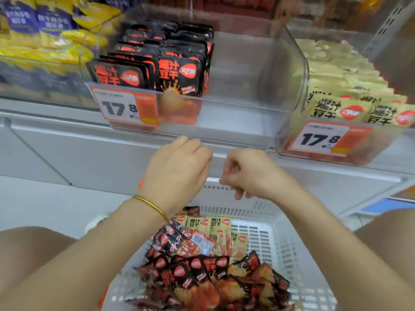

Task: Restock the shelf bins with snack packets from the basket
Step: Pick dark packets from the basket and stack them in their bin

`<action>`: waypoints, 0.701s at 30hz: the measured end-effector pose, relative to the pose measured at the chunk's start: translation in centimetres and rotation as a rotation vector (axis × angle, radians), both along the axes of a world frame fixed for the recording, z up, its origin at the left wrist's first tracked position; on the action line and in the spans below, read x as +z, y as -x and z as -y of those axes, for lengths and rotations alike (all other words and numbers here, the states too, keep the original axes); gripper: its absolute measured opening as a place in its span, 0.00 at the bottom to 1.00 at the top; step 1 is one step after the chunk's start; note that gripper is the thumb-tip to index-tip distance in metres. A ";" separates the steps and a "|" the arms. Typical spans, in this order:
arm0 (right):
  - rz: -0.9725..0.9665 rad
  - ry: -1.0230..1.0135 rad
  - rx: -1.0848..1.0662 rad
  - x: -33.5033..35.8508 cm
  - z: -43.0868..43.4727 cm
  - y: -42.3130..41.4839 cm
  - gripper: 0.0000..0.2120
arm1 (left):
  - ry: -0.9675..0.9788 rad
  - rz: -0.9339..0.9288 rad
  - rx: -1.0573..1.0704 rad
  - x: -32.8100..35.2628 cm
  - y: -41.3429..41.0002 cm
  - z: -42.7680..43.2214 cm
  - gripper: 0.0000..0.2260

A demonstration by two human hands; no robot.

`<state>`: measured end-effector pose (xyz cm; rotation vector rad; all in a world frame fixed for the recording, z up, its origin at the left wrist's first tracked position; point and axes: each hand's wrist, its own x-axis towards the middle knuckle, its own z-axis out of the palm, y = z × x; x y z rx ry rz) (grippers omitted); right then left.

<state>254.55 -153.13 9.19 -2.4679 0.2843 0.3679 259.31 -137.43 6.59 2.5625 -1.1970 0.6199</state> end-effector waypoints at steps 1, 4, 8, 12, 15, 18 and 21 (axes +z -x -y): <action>-0.179 0.012 0.008 -3.3 0.7 -0.1 0.04 | -0.091 -0.070 -0.001 -1.0 0.4 0.4 0.07; -0.404 0.099 0.027 -12.9 2.8 -0.4 0.09 | -0.319 -0.278 0.091 -2.9 0.9 1.2 0.08; -0.228 0.158 0.168 -20.9 1.3 -0.3 0.15 | -0.493 -0.327 0.228 -3.6 -0.4 1.2 0.12; 0.001 0.316 0.442 -24.2 -2.6 -1.9 0.23 | -0.588 -0.344 0.314 -4.0 -1.1 0.5 0.12; -0.059 0.500 0.551 -25.7 -4.0 -3.3 0.23 | -0.602 -0.377 0.318 -4.4 -1.2 -0.1 0.13; -0.135 0.546 0.531 -26.9 -4.1 -4.0 0.18 | -0.613 -0.390 0.328 -4.5 -1.6 -0.6 0.13; -0.120 0.497 0.523 -27.7 -3.7 -3.9 0.15 | -0.606 -0.407 0.347 -4.3 -2.1 -0.7 0.13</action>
